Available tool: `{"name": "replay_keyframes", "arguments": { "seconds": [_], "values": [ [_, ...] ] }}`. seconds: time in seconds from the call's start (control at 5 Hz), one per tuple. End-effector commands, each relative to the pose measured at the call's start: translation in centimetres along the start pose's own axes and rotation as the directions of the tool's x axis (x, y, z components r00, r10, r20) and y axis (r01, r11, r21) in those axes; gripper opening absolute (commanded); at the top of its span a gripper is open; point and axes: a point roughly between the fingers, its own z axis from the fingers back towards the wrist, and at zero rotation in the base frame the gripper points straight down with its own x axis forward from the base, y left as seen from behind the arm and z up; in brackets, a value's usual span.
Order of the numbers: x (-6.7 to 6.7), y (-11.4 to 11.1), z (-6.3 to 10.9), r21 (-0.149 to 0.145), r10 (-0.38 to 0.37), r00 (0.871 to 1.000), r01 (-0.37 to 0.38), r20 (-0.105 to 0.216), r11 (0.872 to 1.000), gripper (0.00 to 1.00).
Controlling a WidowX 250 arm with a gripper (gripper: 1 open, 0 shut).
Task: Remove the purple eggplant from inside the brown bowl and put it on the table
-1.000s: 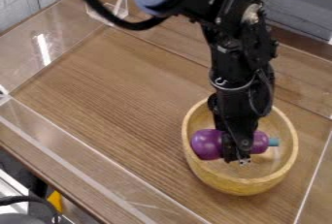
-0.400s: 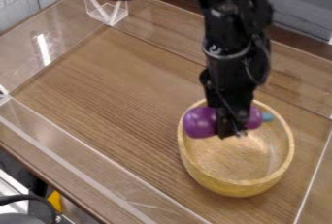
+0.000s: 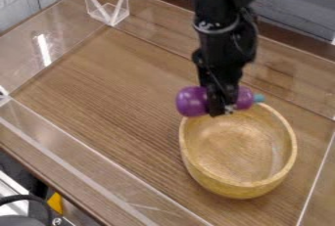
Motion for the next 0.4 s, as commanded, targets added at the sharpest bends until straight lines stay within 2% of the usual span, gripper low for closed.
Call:
{"name": "replay_keyframes", "arguments": {
  "seconds": [0.0, 0.2],
  "values": [
    [1.6, 0.7, -0.5, 0.034, 0.036, 0.999, -0.037, 0.025, 0.999, 0.0],
    [2.6, 0.7, -1.8, 0.043, 0.065, 0.998, -0.066, 0.021, 0.997, 0.0]
  ]
}}
